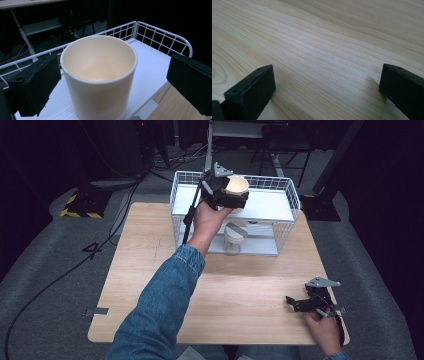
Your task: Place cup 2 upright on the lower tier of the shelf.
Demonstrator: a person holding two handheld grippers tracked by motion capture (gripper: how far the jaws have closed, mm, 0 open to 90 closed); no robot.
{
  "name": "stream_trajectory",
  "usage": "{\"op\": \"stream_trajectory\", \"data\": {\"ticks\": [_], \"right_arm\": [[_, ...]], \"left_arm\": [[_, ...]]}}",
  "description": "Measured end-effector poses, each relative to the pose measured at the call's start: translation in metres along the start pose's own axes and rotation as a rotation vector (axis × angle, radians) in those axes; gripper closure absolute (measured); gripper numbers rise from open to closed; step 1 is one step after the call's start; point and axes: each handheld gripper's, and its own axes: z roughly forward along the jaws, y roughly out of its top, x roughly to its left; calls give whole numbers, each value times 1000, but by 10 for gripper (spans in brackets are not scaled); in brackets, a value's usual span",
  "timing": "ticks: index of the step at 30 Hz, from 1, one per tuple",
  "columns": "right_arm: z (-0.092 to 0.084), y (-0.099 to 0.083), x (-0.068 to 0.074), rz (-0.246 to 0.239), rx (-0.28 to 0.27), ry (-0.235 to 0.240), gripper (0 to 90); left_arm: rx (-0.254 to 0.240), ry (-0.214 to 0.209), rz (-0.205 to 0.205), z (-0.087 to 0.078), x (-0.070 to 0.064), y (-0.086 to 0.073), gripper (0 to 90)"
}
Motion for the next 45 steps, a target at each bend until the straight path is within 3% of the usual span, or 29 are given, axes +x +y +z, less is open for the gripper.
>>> {"op": "stream_trajectory", "data": {"ticks": [17,33,45], "right_arm": [[0,0,0,0,2,2,3],[0,1,0,-1,3,6,3],[0,0,0,-2,2,5,3]], "left_arm": [[-32,-47,5,-58,-13,-17,0],[-26,-32,31,-106,-18,-38,0],[-8,-12,43,-137,-12,-68,0]]}}
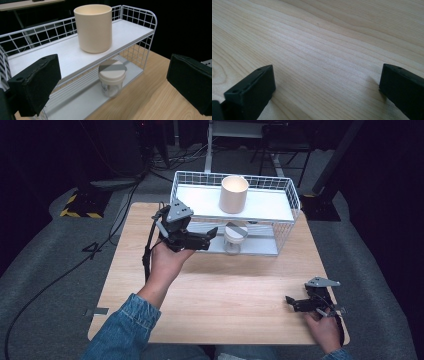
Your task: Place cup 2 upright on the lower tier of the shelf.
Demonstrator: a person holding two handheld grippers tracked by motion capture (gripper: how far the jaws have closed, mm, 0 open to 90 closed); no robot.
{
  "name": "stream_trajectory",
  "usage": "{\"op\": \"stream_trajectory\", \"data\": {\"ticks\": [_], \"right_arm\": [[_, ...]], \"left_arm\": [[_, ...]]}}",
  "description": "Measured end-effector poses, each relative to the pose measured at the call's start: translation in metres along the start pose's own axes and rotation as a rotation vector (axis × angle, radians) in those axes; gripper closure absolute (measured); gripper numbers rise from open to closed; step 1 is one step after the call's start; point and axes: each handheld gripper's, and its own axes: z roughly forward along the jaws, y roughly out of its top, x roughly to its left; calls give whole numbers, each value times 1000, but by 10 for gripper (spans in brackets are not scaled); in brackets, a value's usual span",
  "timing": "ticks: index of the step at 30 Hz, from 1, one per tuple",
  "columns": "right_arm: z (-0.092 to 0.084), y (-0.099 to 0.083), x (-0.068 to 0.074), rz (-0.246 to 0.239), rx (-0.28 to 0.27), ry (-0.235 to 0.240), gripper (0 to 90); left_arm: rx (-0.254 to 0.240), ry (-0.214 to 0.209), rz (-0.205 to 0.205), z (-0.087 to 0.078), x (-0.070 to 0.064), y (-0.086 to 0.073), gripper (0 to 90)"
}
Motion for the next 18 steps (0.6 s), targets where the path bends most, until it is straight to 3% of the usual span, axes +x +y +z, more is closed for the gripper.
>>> {"op": "stream_trajectory", "data": {"ticks": [11,18], "right_arm": [[0,0,0,0,0,0,3],[0,0,0,1,0,0,3]], "left_arm": [[50,38,-10,-16,9,-47,0],[87,23,-31,-23,15,-71,0]]}}
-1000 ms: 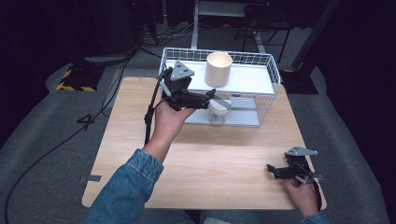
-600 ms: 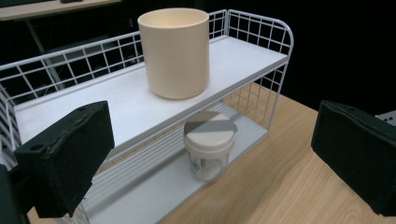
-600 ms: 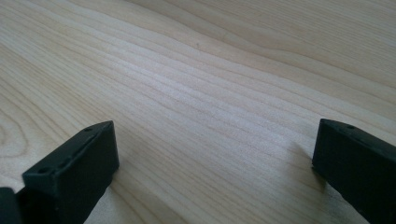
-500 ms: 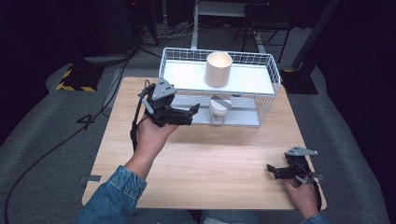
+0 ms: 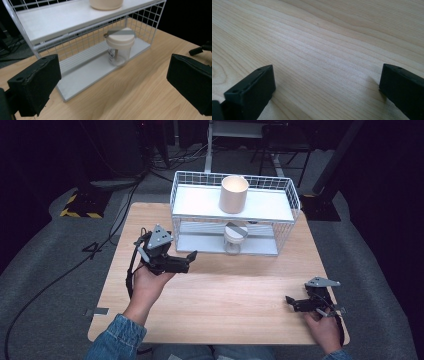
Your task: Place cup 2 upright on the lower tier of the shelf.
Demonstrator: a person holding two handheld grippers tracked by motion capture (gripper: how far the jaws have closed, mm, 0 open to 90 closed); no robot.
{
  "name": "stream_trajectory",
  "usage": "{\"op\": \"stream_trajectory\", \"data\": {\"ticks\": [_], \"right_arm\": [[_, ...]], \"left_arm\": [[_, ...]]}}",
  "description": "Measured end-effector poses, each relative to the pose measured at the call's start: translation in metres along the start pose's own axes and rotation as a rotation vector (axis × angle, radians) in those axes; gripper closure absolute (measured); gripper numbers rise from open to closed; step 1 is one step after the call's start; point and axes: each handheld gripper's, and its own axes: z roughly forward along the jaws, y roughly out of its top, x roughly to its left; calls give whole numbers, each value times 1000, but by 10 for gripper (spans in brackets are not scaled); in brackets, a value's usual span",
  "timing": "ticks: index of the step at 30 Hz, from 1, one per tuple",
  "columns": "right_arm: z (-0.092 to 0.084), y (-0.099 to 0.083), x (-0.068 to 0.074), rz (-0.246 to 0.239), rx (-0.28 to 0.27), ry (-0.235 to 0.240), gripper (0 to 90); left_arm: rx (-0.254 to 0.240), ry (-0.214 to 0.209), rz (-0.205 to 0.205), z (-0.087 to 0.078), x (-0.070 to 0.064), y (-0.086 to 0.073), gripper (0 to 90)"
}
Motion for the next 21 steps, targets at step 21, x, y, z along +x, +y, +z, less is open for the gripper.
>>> {"op": "stream_trajectory", "data": {"ticks": [21], "right_arm": [[0,0,0,0,0,0,3]], "left_arm": [[108,34,10,-15,4,-67,0]]}}
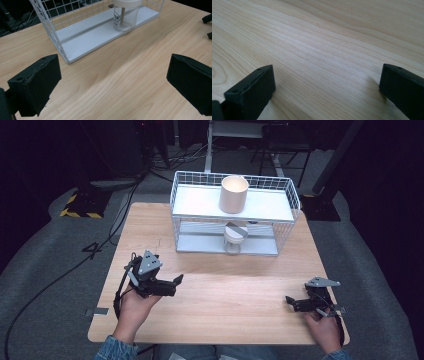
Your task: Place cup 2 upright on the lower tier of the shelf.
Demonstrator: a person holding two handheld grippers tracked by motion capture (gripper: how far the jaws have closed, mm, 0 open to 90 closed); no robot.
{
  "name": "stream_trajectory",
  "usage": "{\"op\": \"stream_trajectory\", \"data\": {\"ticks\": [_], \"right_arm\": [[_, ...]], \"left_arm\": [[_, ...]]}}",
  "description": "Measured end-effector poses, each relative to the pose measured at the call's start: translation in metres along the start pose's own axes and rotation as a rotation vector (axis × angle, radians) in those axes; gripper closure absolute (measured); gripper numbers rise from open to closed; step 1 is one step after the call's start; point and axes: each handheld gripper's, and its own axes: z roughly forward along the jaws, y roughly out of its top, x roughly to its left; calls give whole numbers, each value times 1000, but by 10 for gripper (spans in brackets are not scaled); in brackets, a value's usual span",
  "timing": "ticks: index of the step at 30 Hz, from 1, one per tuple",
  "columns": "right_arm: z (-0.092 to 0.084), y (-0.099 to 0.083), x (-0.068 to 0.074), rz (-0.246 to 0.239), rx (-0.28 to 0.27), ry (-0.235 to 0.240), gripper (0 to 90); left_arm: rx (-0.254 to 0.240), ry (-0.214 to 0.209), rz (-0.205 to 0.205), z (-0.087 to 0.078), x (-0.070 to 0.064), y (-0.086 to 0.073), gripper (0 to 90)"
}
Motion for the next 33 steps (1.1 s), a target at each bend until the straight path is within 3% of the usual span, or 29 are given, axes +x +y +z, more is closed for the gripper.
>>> {"op": "stream_trajectory", "data": {"ticks": [8,14,33], "right_arm": [[0,0,0,0,0,0,3],[0,0,0,0,0,0,3],[0,0,0,0,0,0,3]], "left_arm": [[24,10,-51,0,5,-28,0],[67,37,-36,2,6,-49,0],[186,52,-106,19,18,-94,0]]}}
